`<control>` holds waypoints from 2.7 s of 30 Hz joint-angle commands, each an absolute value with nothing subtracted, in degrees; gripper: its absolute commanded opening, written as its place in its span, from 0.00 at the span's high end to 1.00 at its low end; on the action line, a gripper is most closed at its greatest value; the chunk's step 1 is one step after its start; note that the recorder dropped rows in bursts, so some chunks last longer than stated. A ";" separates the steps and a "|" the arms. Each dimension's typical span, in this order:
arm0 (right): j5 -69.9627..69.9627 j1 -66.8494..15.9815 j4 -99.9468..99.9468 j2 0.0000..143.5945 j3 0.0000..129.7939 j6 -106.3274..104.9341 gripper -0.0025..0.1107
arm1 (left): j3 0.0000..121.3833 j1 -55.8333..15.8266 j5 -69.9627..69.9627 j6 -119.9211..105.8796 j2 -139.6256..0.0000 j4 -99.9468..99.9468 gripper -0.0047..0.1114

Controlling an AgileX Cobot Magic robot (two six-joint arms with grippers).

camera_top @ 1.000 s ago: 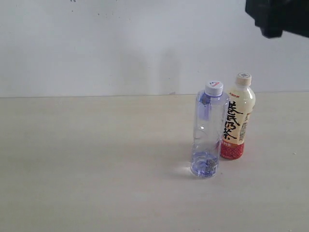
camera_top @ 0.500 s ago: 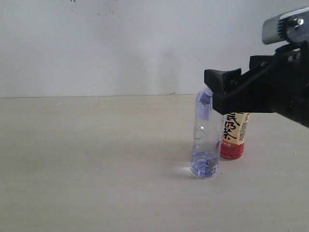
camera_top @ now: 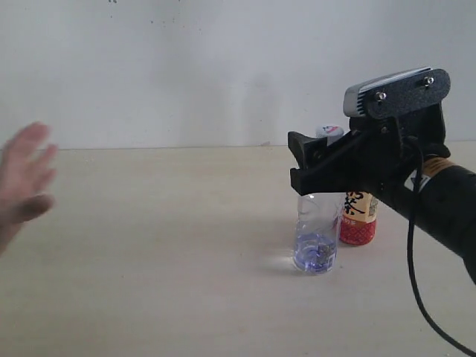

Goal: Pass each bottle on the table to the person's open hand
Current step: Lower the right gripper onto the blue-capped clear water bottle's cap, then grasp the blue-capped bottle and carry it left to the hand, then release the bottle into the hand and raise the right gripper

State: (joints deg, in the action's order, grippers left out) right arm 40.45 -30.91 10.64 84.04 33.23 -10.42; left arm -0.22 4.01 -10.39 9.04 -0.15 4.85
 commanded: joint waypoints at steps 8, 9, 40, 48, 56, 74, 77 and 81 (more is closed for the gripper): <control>45.61 -29.56 10.14 87.26 33.27 -9.78 0.30 | 0.00 4.16 -10.26 9.23 0.00 4.91 0.92; 45.61 -29.56 10.14 87.52 33.40 -9.50 0.30 | 0.00 4.16 -10.26 9.23 0.00 4.91 0.92; 42.00 -29.77 12.37 90.36 37.26 -10.55 0.98 | 0.00 4.16 -10.26 9.23 0.00 4.91 0.92; 34.81 -34.77 9.83 79.59 37.26 -10.68 0.98 | 0.00 4.16 -10.26 9.23 0.00 4.91 0.92; 31.71 -49.73 8.96 79.31 44.73 -9.59 0.98 | 0.00 4.16 -10.26 9.23 0.00 4.91 0.92; 27.81 -39.31 61.67 69.67 48.70 -61.79 0.27 | 0.00 4.16 -10.26 9.23 0.00 4.91 0.92; 20.94 -31.48 63.45 68.51 48.70 -63.91 0.27 | 0.00 4.16 -10.26 9.23 0.00 4.91 0.92; 16.50 -21.87 59.88 70.26 48.70 -61.97 0.28 | 0.00 4.16 -10.26 9.23 0.00 4.91 0.92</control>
State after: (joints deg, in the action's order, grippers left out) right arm 20.00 -26.76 61.80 69.37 48.47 -62.33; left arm -0.22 4.01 -10.39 9.04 -0.15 4.85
